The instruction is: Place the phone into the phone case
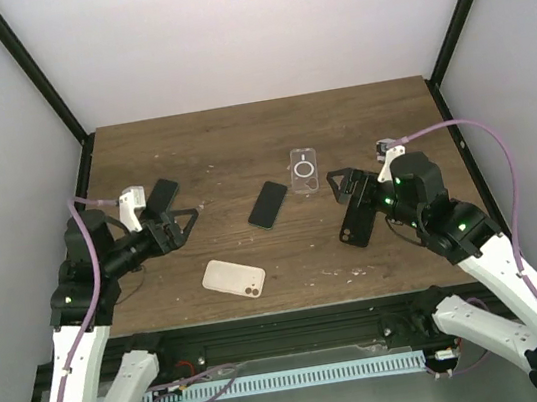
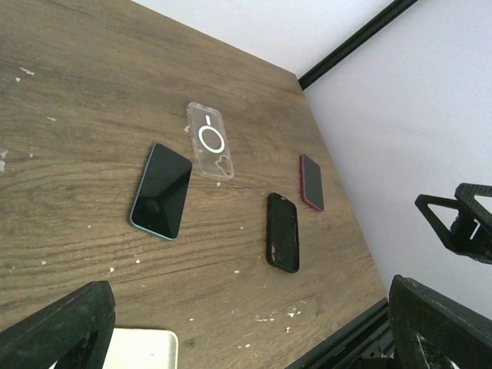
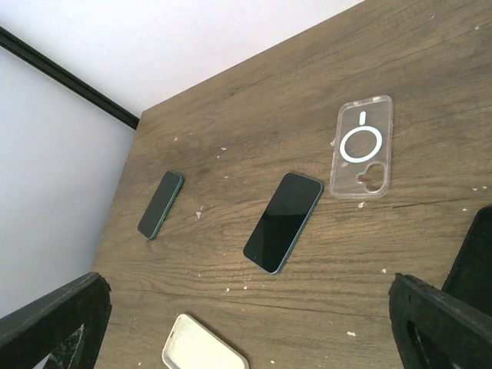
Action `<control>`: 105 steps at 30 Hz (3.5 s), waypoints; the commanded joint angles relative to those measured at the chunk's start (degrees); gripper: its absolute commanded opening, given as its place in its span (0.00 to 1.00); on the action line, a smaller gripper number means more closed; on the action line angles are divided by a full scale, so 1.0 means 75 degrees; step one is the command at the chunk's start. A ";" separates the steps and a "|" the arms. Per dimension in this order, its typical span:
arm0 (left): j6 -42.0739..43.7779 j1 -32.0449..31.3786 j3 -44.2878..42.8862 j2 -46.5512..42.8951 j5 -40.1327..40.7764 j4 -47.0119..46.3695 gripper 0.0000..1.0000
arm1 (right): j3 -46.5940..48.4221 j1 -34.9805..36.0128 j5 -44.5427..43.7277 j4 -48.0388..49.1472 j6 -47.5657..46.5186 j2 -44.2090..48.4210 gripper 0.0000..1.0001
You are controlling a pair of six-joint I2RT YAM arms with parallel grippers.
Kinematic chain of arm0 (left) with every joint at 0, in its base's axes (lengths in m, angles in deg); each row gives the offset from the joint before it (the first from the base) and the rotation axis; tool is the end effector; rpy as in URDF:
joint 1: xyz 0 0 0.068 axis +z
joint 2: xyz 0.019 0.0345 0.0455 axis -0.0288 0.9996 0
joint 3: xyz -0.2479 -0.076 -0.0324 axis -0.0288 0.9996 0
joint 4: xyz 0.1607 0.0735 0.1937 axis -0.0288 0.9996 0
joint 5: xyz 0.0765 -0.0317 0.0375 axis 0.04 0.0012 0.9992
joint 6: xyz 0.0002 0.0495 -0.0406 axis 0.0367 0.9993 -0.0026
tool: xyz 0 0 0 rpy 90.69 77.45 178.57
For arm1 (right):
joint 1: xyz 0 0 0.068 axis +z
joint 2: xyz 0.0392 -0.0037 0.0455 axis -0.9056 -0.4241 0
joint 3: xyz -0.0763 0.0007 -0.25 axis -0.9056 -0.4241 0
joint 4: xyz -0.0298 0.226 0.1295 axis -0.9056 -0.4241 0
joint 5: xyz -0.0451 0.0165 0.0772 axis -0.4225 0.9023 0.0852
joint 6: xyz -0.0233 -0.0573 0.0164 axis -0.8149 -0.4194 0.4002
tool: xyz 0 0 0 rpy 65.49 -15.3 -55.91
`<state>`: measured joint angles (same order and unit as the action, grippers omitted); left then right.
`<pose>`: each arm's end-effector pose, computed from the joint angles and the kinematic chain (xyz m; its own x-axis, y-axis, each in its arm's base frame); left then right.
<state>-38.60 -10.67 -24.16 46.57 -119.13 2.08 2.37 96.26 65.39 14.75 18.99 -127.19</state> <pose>0.1460 -0.0504 0.3377 -0.6814 -0.2955 -0.6696 0.3260 0.6966 -0.6392 0.1568 0.0948 0.3433 -0.6051 0.4003 -0.6882 -0.1462 0.7939 0.5903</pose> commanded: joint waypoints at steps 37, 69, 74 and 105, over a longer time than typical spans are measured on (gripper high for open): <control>-0.2146 -0.0162 0.2698 0.1768 0.2328 0.0409 0.90 | 0.0342 -0.2298 -0.1191 0.0938 -0.1064 -0.3614 1.00; -0.3019 -0.0740 0.4049 0.3238 0.1199 -0.2739 0.74 | 0.3921 0.0650 -0.0196 -0.0067 0.2655 -0.9067 0.85; -0.3250 -0.0740 0.4091 0.3114 0.0437 -0.3301 0.74 | 0.4177 0.0758 -0.0204 -0.0160 0.2831 -0.9456 0.85; -0.3185 -0.0743 0.4338 0.1040 0.1104 -0.1528 0.77 | 0.8139 0.1478 -0.1257 -0.3474 0.3570 -1.2027 0.91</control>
<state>-62.09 -15.96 7.79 55.58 -109.95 -10.09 59.88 106.53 59.29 -6.67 43.39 -216.37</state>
